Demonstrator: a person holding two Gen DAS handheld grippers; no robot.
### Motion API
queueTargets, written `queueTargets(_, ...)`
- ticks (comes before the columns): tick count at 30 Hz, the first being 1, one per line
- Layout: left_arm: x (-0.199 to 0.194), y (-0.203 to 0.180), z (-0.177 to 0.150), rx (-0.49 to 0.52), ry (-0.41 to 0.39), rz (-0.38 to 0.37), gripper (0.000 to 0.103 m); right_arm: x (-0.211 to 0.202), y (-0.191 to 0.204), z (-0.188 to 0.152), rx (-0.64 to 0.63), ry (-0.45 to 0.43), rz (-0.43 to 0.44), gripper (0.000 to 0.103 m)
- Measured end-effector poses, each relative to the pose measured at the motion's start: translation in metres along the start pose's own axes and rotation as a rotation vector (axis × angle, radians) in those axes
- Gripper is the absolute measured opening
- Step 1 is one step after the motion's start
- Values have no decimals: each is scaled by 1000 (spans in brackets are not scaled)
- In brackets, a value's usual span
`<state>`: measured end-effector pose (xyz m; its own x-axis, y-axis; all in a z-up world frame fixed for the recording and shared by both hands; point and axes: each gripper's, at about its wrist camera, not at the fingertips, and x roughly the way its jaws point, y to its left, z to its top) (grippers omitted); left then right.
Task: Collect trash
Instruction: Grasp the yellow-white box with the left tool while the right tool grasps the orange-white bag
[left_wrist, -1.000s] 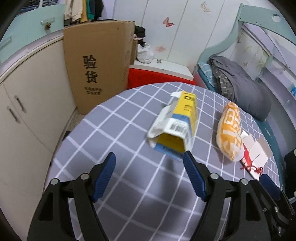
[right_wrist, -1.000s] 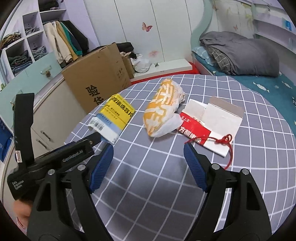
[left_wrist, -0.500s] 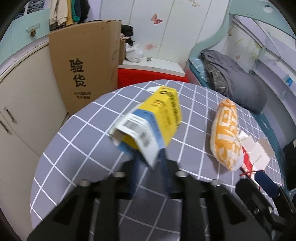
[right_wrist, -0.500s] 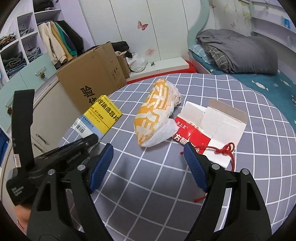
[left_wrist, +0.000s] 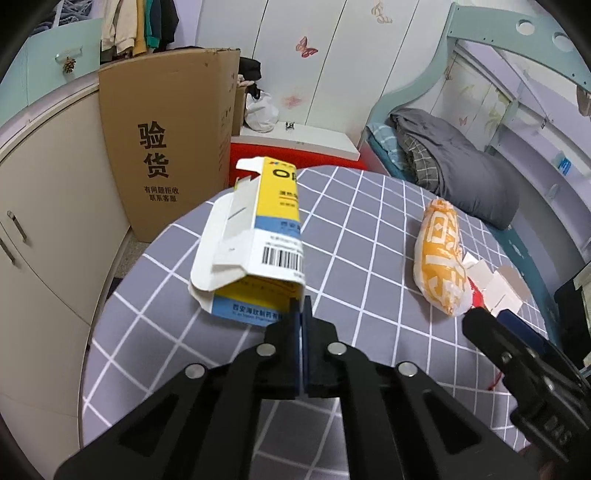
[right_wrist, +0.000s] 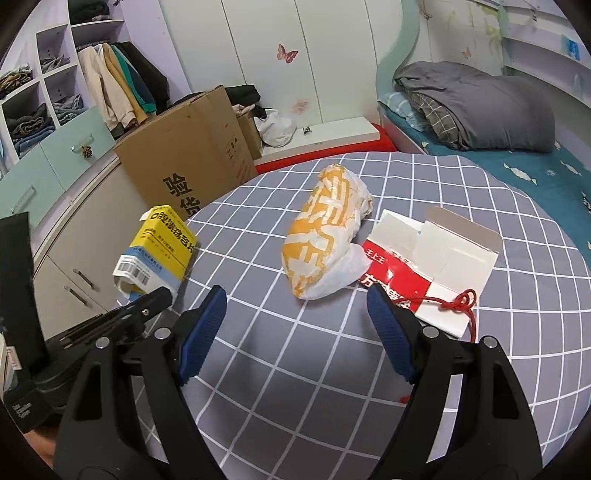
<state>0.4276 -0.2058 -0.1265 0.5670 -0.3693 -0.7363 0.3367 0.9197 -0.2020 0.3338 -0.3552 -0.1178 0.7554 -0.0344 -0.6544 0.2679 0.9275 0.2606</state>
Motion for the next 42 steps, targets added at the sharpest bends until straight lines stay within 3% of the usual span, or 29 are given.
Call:
queueTargets(21, -36, 33, 6, -37, -70, -45, 1, 20, -1, 20, -9, 12, -15, 77)
queueTargets(24, -37, 38, 5, -52, -68, -55, 1, 30, 4, 24, -32, 24, -36, 77)
queueTargets(29, -43, 42, 5, -44, -70, -58, 1, 56, 9, 43, -66, 38, -155, 77)
queueTargets(30, -44, 42, 5, -40, -69, -59, 1, 63, 7, 46, -63, 57, -164, 66)
queueTargets(31, -45, 41, 5, -35, -70, -58, 1, 74, 5, 46, -62, 100, -160, 46)
queueTargets(34, -50, 38, 4, -20, -71, -58, 1, 74, 7, 43, -91, 106, -165, 39)
queueTargets(42, -74, 33, -4, -15, -86, -52, 1, 1, 35, 16, -107, 30, 37, 37)
